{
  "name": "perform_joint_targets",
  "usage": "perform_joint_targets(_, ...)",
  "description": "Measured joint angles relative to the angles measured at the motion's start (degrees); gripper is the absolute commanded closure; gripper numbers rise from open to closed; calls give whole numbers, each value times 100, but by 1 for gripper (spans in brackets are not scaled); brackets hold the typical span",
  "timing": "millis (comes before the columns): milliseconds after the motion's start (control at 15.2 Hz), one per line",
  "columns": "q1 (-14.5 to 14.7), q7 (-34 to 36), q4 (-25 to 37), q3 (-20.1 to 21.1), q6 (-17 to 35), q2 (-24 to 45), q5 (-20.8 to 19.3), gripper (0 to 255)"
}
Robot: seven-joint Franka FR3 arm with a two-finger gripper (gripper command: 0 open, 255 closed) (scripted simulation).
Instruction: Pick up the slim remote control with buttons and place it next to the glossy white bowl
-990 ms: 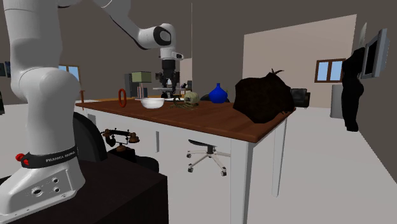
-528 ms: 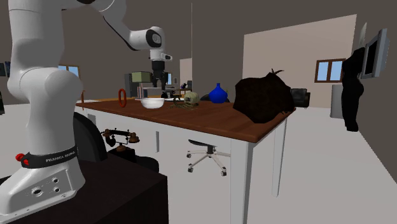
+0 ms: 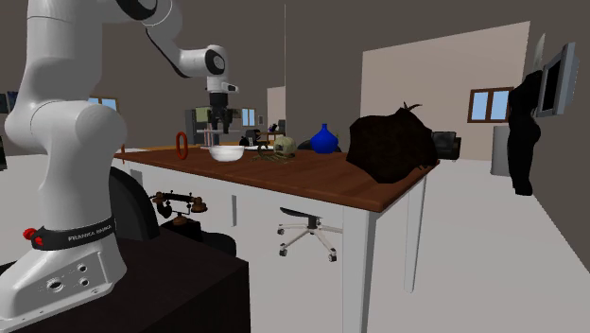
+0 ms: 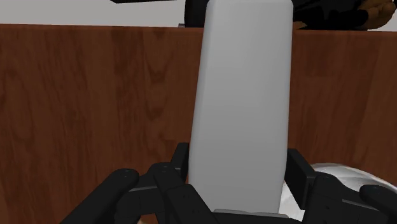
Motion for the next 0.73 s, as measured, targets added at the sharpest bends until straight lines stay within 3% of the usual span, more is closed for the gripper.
perform_joint_targets(198, 175, 310, 192, 121, 49, 244, -53, 255)
perform_joint_targets(726, 210, 386, -164, 135, 582, 424, -86, 255)
